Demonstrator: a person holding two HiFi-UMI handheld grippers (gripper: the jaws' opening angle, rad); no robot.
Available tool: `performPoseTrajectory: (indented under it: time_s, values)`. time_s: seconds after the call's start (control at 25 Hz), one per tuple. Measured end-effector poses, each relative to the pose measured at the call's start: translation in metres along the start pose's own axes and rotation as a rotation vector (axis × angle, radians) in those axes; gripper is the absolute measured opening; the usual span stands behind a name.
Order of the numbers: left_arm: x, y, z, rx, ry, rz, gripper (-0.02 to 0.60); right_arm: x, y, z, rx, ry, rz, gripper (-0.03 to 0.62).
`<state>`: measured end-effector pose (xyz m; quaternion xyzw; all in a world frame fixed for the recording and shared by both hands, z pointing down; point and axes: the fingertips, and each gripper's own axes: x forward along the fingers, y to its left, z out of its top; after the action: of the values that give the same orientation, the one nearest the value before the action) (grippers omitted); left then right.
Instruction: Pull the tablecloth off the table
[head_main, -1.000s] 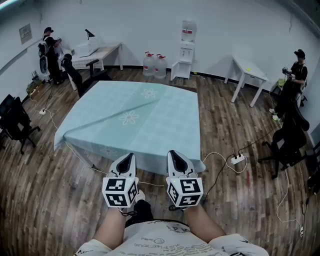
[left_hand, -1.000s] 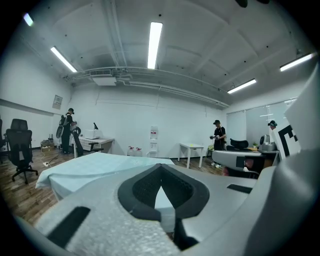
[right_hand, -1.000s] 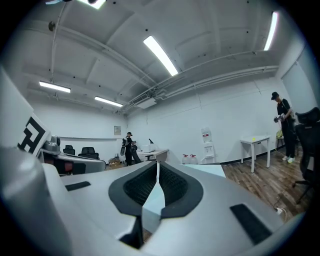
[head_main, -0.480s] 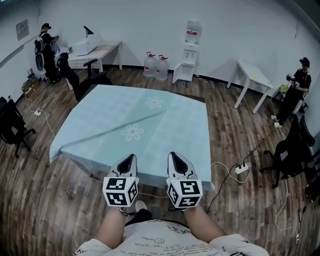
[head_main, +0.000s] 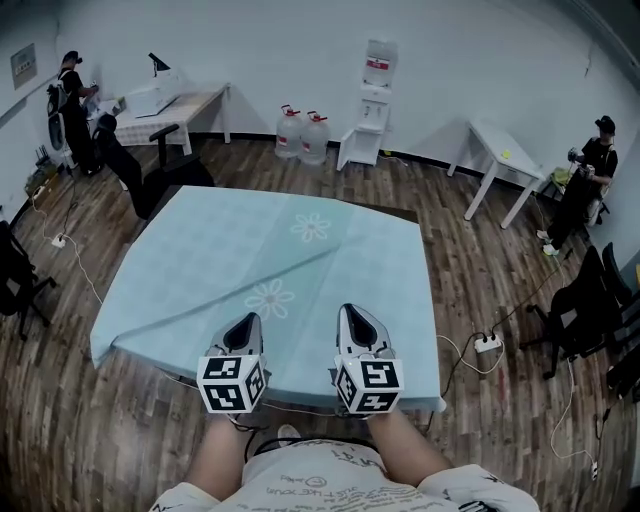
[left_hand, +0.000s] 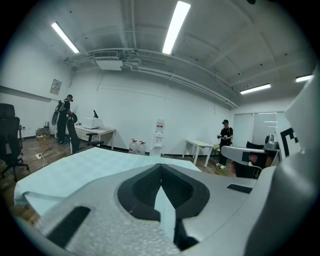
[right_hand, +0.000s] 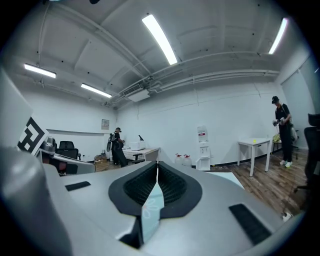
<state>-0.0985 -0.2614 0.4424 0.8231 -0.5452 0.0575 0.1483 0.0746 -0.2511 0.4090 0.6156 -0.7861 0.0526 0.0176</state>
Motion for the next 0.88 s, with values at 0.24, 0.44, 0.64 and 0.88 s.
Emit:
performPoseTrajectory:
  time_s: [0.24, 0.44, 0.64, 0.88]
  values:
    - [0.04, 0.054, -0.023, -0.066, 0.074, 0.037, 0.011, 0.039, -0.021, -0.019, 0.011, 0.051, -0.043, 0.015]
    - [0.067, 0.09, -0.041, -0.077, 0.134, 0.086, 0.012, 0.071, -0.06, -0.043, 0.019, 0.112, -0.094, 0.015]
    - [0.094, 0.129, -0.053, -0.075, 0.182, 0.158, 0.012, 0.111, -0.114, -0.058, -0.019, 0.166, -0.149, 0.015]
    - [0.123, 0.193, -0.078, -0.078, 0.273, 0.272, 0.015, 0.162, -0.185, -0.085, -0.007, 0.247, -0.188, 0.015]
